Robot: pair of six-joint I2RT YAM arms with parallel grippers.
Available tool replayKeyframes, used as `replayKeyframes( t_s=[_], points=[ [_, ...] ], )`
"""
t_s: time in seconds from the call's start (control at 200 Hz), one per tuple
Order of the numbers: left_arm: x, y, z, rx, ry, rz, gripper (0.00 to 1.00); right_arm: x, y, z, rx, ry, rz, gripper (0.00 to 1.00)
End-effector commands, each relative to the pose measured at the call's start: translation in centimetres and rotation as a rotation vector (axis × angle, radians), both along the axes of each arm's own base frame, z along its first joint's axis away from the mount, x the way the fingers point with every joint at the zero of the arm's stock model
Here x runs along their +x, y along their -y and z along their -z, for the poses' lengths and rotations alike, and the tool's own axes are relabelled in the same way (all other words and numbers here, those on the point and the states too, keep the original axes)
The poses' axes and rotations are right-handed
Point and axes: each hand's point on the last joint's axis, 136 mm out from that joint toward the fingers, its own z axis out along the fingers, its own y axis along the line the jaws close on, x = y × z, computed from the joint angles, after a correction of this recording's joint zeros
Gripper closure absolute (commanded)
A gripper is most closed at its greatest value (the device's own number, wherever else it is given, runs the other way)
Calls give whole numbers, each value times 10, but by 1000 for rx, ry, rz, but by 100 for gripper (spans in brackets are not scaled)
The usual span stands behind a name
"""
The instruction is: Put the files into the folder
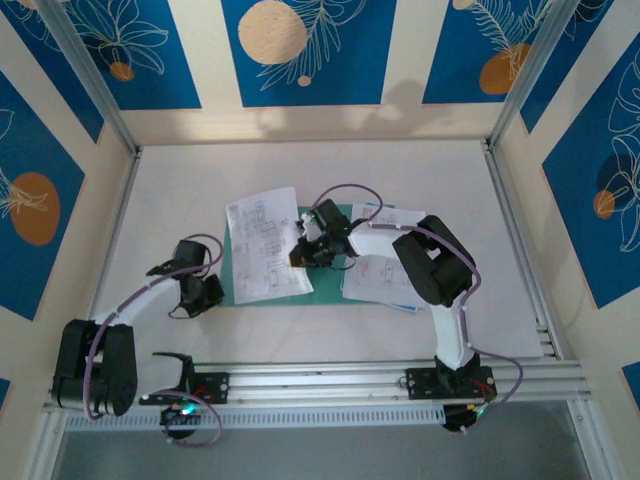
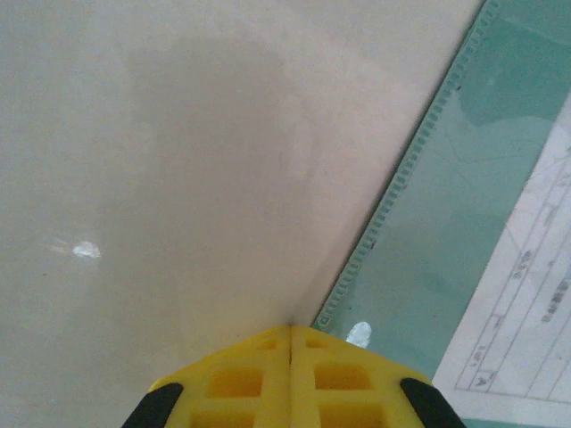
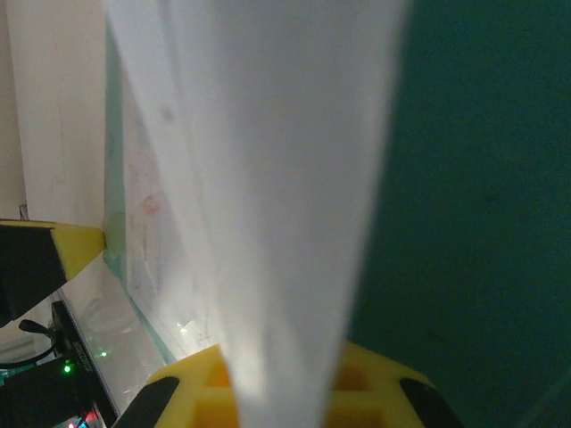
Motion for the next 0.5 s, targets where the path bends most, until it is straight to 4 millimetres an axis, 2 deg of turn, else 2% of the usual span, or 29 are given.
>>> replayKeyframes(
  t_s=[0.0, 0.155, 0.315, 0.495],
  points=[
    [-9, 0, 12, -21, -33, -18, 100, -3, 4, -6, 11, -2, -11, 100],
    [-9, 1, 11, -27, -26, -21, 100, -2, 6, 1, 1, -12, 6, 100],
    [-9, 2, 12, -28, -32, -20, 100, -10, -6, 4, 4, -17, -25, 100],
    [-8, 2, 12, -30, -31, -21, 100, -8, -10, 11, 5, -38, 11, 100]
  ],
)
